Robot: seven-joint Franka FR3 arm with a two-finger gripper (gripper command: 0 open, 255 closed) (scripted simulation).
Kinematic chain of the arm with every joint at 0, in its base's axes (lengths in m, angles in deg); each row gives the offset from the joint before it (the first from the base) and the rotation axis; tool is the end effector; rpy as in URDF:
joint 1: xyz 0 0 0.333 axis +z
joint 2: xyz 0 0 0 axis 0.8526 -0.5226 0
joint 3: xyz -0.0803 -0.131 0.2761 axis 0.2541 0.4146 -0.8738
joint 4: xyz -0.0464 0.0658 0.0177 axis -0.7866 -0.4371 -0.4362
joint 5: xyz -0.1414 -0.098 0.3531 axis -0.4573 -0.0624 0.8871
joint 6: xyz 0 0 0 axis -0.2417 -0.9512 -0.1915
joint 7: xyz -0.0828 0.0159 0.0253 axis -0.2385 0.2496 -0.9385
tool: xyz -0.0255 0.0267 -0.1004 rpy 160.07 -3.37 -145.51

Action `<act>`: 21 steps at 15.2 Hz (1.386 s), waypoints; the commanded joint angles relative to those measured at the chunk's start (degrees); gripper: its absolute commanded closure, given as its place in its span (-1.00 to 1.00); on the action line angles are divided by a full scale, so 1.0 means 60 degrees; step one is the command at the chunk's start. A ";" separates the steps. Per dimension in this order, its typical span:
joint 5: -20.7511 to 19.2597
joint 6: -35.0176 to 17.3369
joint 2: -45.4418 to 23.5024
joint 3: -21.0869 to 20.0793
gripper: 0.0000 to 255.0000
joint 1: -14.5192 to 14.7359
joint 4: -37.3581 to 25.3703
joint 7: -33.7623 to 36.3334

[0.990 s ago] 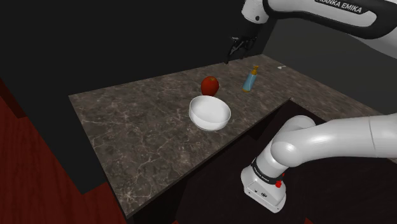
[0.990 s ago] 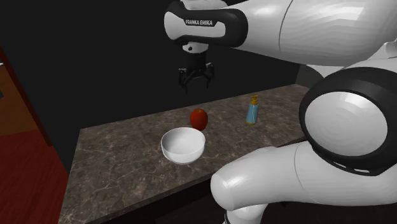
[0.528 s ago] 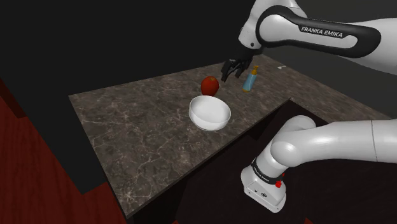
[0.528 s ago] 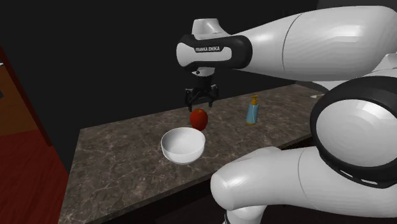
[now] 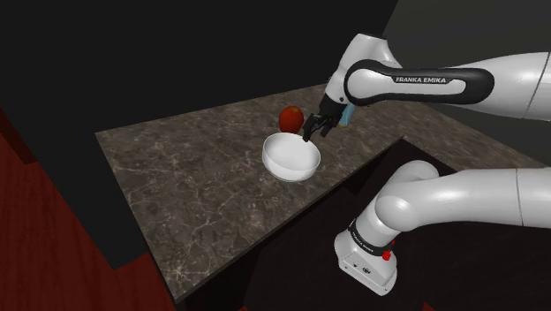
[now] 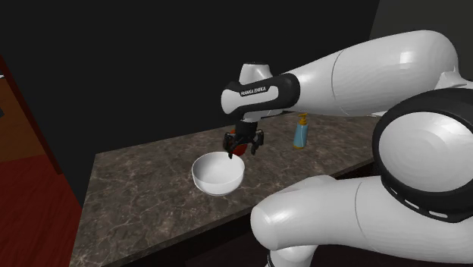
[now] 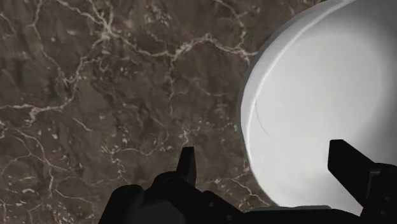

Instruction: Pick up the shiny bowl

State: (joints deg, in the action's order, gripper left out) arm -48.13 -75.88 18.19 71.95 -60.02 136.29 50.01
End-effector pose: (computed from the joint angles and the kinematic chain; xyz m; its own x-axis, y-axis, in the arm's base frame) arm 0.3051 -0.0506 0.4374 0.9796 -0.1795 0.0910 -0.1721 -0.9816 -0.0828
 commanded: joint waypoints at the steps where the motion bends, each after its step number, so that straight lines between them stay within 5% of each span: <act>1: 0.0051 -0.0379 -0.0077 0.0086 -1.00 0.0003 0.0319 -0.0033; 9: 0.0015 -0.1437 -0.0495 0.0186 -1.00 -0.0002 0.0963 -0.0113; 10: 0.0020 -0.1431 -0.0496 0.0180 1.00 0.0004 0.0955 -0.0106; 21: 0.0025 -0.1104 -0.0348 0.0154 1.00 -0.0002 0.0776 -0.0087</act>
State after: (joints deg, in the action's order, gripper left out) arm -48.03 -83.28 15.73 72.99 -60.05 141.35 49.39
